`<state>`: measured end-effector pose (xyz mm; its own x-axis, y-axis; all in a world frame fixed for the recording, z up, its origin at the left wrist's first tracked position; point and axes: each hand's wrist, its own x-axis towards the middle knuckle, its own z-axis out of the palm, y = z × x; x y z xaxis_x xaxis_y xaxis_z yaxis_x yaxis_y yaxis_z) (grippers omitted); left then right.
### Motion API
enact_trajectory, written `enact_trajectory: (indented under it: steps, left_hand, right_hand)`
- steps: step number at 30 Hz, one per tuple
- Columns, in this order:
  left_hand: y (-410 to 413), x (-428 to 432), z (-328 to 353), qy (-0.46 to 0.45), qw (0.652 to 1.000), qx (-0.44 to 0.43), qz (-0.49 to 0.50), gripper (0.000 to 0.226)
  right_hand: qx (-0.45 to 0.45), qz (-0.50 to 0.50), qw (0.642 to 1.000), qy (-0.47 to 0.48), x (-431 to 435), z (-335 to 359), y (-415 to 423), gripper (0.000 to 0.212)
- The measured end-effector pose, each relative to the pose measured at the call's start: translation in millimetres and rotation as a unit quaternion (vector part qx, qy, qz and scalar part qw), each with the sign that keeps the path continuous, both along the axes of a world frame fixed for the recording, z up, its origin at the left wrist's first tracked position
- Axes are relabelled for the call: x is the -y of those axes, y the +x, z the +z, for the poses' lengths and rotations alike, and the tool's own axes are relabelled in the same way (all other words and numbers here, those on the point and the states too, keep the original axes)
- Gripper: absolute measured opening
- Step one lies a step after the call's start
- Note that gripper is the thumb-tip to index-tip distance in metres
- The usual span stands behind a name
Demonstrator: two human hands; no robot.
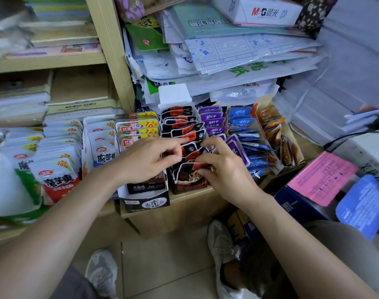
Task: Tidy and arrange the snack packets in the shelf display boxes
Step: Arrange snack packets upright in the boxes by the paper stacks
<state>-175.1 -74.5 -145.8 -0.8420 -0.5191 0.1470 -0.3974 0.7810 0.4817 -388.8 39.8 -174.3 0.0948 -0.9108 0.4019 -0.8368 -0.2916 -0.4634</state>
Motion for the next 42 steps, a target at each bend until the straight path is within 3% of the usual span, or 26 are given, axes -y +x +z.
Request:
enact_trajectory:
  steps: [3,6,15,19,24,27,30,32,37,42]
  left_hand:
    - [6,-2,0,0.025,0.997,-0.073,0.029,0.009]
    - [13,4,-2,-0.027,0.994,-0.098,0.041,0.025]
    - [8,13,2,-0.075,0.984,-0.141,0.076,0.017]
    - [1,3,3,-0.133,0.974,-0.162,0.088,0.013]
    - [-12,-13,4,-0.187,0.947,-0.192,0.179,0.013]
    - [-14,-14,3,-0.159,0.941,-0.209,0.214,0.020]
    - [-14,-18,3,-0.111,0.952,-0.200,0.206,0.011]
    - [-14,-22,1,-0.093,0.963,-0.174,0.185,0.003]
    - [-10,-22,-4,-0.038,0.974,-0.130,0.181,0.046]
    - [-11,-20,-1,-0.018,0.981,-0.083,0.177,0.068]
  right_hand:
    - [0.120,-0.015,0.993,0.009,-6,3,-1,0.038]
    - [0.214,-0.018,0.976,0.034,-14,7,-3,0.046]
    - [0.041,-0.005,0.999,-0.014,-12,-6,0,0.025]
    - [0.219,-0.007,0.974,0.058,-14,3,-2,0.027]
    - [0.313,-0.049,0.946,0.076,-6,3,-2,0.016]
    - [0.390,-0.070,0.912,0.103,-4,2,-4,0.007]
    - [0.455,-0.084,0.878,0.119,1,3,-7,0.013]
    - [0.457,-0.084,0.877,0.124,4,3,-6,0.019]
    - [0.404,-0.075,0.901,0.136,10,6,-8,0.034]
    - [0.272,-0.101,0.951,0.110,21,11,-22,0.022]
